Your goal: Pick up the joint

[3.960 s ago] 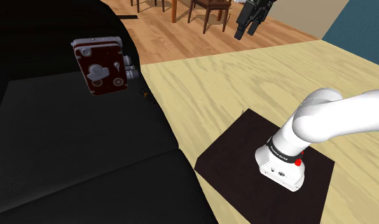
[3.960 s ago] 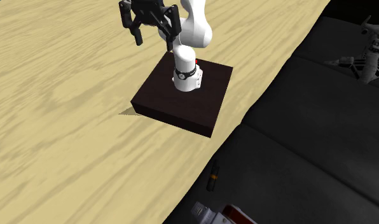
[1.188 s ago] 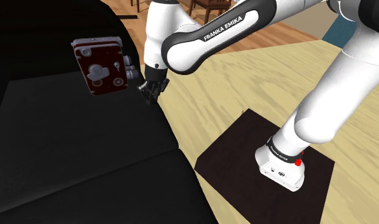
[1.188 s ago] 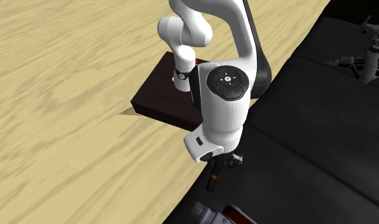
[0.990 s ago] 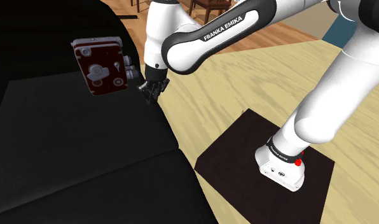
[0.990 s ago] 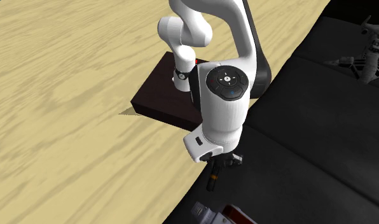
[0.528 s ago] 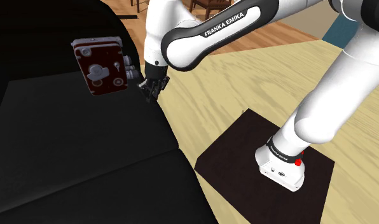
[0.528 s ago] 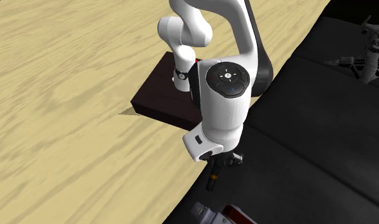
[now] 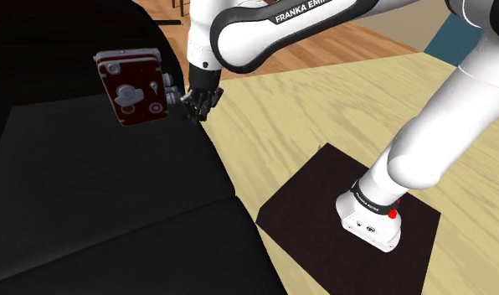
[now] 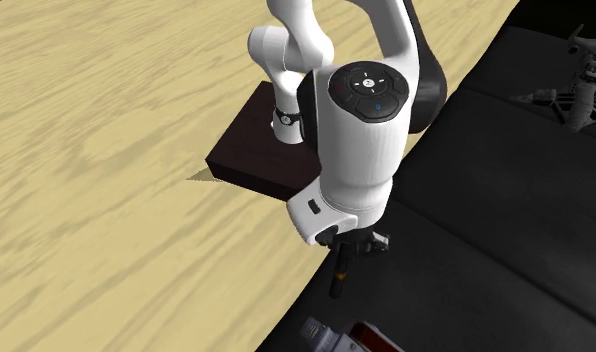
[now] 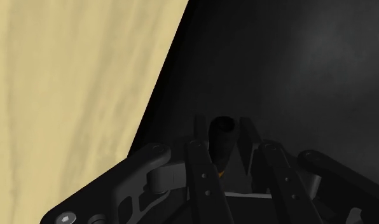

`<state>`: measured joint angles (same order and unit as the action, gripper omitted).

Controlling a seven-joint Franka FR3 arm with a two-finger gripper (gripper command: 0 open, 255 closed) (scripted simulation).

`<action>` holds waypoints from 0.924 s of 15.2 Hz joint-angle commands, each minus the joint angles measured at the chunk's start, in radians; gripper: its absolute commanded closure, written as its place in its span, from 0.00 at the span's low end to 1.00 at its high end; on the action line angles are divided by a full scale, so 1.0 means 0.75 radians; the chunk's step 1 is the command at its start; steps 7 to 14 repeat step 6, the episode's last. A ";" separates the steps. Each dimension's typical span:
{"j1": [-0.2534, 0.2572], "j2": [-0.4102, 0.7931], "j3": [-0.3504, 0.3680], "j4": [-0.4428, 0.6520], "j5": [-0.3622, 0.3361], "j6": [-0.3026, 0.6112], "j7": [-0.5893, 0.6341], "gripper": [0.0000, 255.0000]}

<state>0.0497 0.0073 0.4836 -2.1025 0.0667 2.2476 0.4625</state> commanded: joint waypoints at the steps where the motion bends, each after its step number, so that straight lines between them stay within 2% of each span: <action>1: -0.001 -0.019 -0.001 0.016 0.010 -0.034 -0.006 1.00; 4: -0.003 -0.039 -0.003 0.051 0.019 -0.086 -0.010 1.00; 14: -0.003 -0.040 -0.003 0.052 0.019 -0.089 -0.010 1.00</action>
